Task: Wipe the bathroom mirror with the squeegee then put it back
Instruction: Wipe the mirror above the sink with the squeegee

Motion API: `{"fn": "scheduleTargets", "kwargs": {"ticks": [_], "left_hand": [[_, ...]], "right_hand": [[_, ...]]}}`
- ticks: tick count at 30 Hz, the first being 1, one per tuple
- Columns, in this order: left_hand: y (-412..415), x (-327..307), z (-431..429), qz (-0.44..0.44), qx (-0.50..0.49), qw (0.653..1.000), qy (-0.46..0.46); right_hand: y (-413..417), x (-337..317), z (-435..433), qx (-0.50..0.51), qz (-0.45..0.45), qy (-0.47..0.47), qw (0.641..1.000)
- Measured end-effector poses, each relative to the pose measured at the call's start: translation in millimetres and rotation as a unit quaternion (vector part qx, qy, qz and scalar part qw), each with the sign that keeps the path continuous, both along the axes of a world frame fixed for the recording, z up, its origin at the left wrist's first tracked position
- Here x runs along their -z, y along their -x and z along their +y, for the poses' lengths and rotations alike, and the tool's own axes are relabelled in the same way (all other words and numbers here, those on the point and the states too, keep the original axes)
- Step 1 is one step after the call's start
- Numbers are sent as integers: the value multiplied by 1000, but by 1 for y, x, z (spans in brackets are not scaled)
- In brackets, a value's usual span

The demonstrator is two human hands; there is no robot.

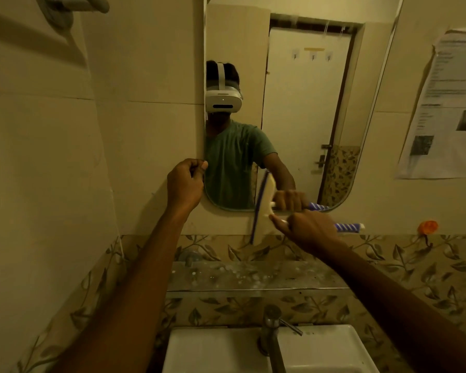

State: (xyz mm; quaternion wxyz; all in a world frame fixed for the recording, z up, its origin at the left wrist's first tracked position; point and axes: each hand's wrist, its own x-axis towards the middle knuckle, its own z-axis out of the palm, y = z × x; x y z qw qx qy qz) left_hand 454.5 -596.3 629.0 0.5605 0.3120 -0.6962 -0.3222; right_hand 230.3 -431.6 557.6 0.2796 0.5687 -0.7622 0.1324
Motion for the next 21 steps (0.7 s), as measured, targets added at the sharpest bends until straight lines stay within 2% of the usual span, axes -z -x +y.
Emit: {"fn": "scheduleTargets", "kwargs": {"ticks": [3,8,13,17,21], "left_hand": [[2,2,4,13,1,1000,-5],[2,4,8,51,23,997,-54],[9,5,9,73,24,995,-65],[19,10,12,107,6,992,-60],[25,11,15,131,9,989,-65]], "right_hand": [[14,1,14,36,21,13,999],[-21,-13,-5,-20,33,9,999],[-52,-23,-29,-46,48,-15,998],[1,-16,1,-12,4,-21,1000],[53,-12,40,47,17,12,999]]}}
